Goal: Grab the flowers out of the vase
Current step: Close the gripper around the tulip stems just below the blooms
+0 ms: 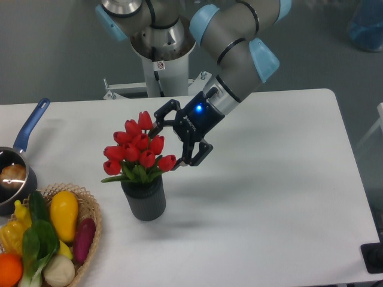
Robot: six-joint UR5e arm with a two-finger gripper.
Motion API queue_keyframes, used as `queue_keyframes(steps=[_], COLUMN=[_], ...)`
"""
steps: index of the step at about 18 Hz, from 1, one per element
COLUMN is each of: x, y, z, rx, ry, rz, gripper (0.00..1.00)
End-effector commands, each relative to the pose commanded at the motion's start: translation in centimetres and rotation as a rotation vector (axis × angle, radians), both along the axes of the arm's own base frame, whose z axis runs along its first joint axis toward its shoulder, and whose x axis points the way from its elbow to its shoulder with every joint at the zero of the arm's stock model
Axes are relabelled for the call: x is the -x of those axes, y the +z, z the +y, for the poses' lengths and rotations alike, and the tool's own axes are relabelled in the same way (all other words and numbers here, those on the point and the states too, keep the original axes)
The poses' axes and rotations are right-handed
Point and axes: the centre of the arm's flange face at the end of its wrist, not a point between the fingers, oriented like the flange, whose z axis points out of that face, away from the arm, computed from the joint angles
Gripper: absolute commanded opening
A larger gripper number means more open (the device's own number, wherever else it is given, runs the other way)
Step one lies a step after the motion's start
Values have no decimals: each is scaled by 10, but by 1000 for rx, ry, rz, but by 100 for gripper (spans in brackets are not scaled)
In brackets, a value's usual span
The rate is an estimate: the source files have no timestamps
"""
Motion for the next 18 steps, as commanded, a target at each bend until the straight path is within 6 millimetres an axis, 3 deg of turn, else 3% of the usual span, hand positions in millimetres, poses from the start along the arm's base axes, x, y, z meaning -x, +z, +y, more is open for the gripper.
queue_keyframes(steps=[2,3,4,6,7,9,18], x=[4,4,4,7,8,9,16], y=[-9,-13,-13,-16,-18,-17,0], z=[6,9,9,5,4,4,-2], rx=[-26,-31,-33,-29,-29,-24,25], ry=[0,-1,-2,6,8,8,81], rz=[-3,0,3,0,-1,6,-48], gripper=[100,92,73,25,7,0,0])
